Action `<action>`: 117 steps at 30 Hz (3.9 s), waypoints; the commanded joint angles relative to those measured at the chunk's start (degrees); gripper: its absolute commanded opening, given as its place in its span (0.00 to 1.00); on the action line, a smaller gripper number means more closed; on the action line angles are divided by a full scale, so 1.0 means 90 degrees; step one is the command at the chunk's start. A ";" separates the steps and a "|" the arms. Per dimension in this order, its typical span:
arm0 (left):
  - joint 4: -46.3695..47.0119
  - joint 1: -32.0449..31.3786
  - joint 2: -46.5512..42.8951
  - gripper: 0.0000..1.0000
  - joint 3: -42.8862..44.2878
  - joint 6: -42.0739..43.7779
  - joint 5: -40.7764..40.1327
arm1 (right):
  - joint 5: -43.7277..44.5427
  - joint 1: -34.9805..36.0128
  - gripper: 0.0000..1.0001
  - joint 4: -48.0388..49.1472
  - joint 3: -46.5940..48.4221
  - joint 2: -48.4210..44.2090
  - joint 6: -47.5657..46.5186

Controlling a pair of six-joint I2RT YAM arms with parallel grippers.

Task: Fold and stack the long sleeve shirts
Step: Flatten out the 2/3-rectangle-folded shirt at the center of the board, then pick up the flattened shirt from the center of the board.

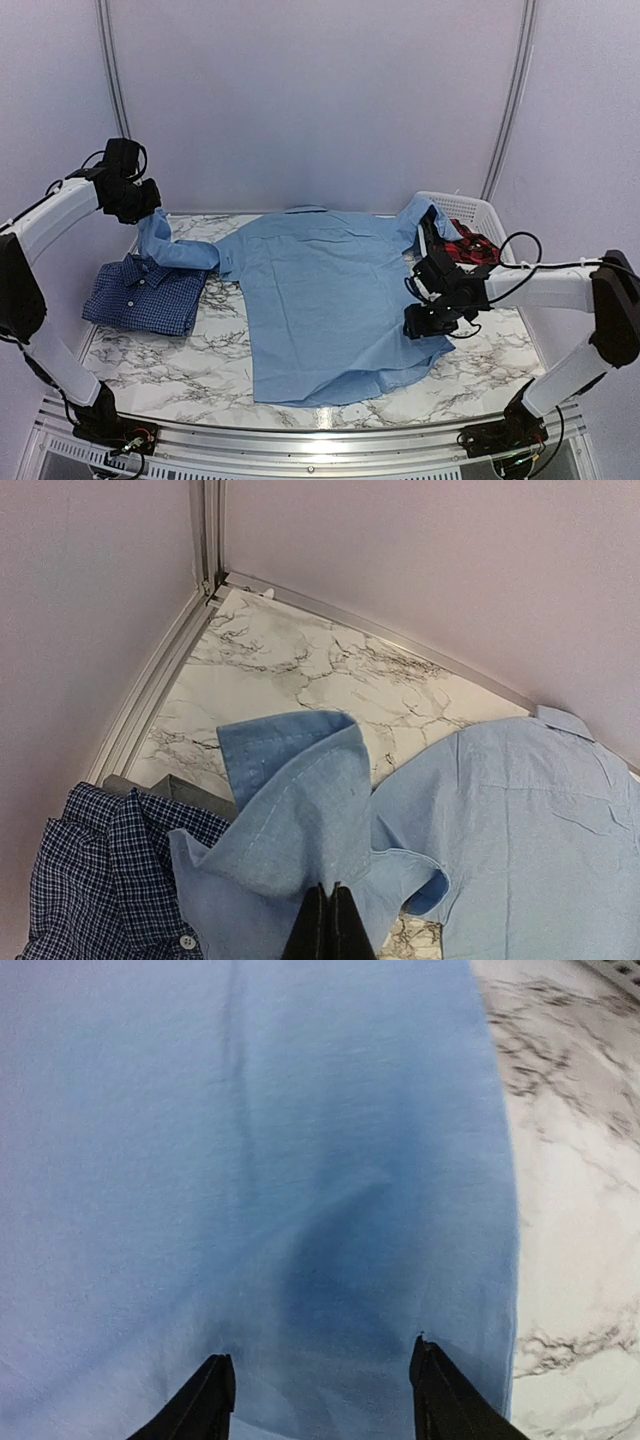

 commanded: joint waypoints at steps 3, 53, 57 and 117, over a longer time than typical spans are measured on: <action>0.0069 -0.0029 0.0189 0.00 -0.0087 0.0063 -0.0131 | 0.0527 -0.0584 0.63 -0.0074 -0.0489 -0.0906 0.0977; 0.1253 -0.2678 -0.1054 0.00 -0.2306 0.0522 0.2508 | 0.0650 0.1797 0.70 0.1659 0.1473 0.0445 0.0271; 0.1517 -0.3370 -0.0586 0.12 -0.2549 0.0498 0.2391 | 0.0128 0.1725 0.70 0.2320 0.2024 0.1285 0.0171; -0.0230 -0.2106 -0.3060 0.68 -0.4163 -0.0979 0.1189 | 0.0691 0.2925 0.00 0.0584 0.9206 0.5210 -0.3288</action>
